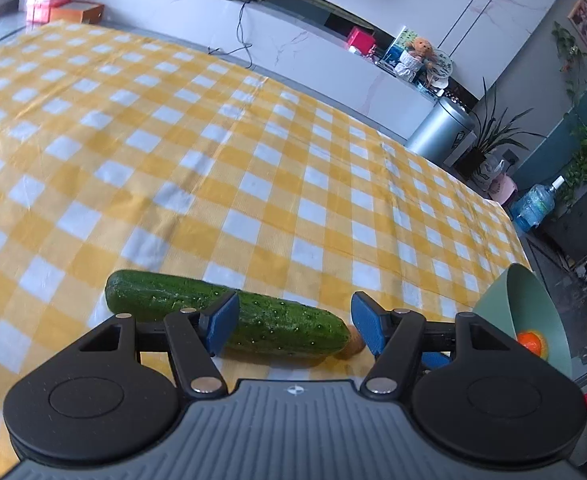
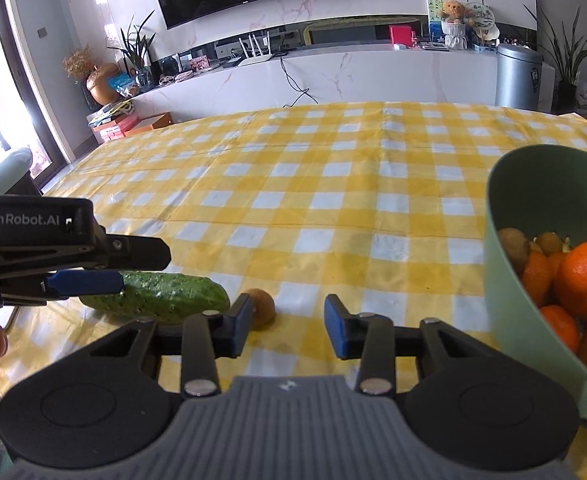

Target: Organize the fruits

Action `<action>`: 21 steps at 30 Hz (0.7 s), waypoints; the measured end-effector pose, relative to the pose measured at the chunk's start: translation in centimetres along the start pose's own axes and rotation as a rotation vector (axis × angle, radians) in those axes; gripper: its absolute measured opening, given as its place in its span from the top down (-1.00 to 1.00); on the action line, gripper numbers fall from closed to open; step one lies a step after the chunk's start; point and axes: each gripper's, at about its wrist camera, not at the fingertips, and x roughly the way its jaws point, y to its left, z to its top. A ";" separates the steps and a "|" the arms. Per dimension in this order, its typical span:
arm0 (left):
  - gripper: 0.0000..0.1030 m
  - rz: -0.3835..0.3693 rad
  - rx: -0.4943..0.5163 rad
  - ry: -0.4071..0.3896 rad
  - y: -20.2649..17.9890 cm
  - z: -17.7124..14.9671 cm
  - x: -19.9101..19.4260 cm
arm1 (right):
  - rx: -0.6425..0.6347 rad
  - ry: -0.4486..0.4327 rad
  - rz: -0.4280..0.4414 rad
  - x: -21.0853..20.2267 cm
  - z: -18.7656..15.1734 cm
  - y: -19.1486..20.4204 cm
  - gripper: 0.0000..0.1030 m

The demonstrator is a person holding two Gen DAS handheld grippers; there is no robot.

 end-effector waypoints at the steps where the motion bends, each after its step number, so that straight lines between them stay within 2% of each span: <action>1: -0.46 -0.001 0.003 -0.004 0.0 0.1 0.1 | -0.001 0.004 0.004 0.2 0.0 0.0 0.31; 7: -0.46 -0.036 0.024 -0.020 0.5 0.6 0.6 | -0.025 0.013 0.037 1.0 -0.1 0.6 0.31; 11: -0.46 -0.019 0.099 -0.021 -0.3 0.5 0.8 | -0.056 0.017 0.045 1.7 -0.1 1.4 0.32; 14: -0.46 0.001 0.164 -0.010 -0.9 0.5 1.0 | -0.065 0.028 0.046 2.2 -0.1 1.5 0.43; 21: -0.46 0.020 0.280 0.046 -1.7 0.8 1.3 | -0.061 0.049 0.069 2.9 -0.1 1.4 0.51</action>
